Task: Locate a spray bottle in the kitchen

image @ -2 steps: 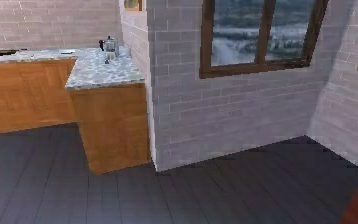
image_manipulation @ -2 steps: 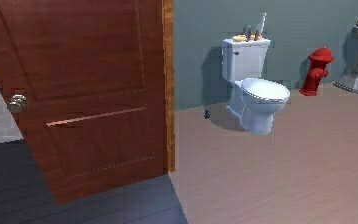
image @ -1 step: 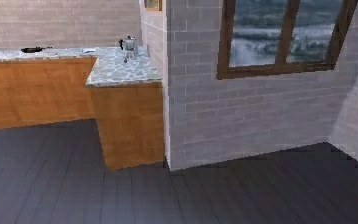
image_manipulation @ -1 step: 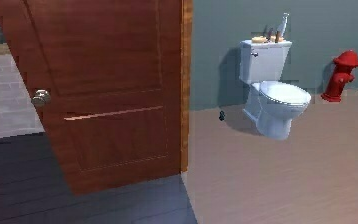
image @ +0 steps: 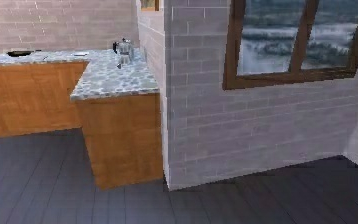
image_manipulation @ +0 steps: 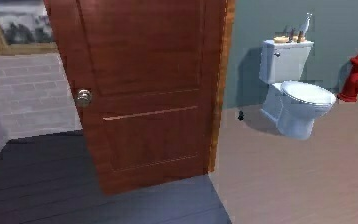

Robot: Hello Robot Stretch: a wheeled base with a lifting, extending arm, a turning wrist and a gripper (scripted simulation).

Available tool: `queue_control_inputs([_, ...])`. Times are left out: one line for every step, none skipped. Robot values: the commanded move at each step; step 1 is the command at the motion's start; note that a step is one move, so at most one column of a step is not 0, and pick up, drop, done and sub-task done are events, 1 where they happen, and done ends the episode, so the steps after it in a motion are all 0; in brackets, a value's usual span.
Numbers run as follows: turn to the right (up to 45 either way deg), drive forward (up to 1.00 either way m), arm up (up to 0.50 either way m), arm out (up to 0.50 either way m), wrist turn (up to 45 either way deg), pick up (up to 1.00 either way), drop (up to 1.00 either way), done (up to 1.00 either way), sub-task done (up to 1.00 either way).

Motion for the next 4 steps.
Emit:
queue_control_inputs([-15.0, 0.0, 0.0, 0.0, 0.0, 0.0, 0.0, 0.0, 0.0])
queue_control_inputs([0.0, 0.4, 0.0, 0.0, 0.0, 0.0, 0.0, 0.0, 0.0])
queue_control_inputs([-27.0, 0.0, 0.0, 0.0, 0.0, 0.0, 0.0, 0.0, 0.0])
queue_control_inputs([0.0, 0.5, 0.0, 0.0, 0.0, 0.0, 0.0, 0.0, 0.0])
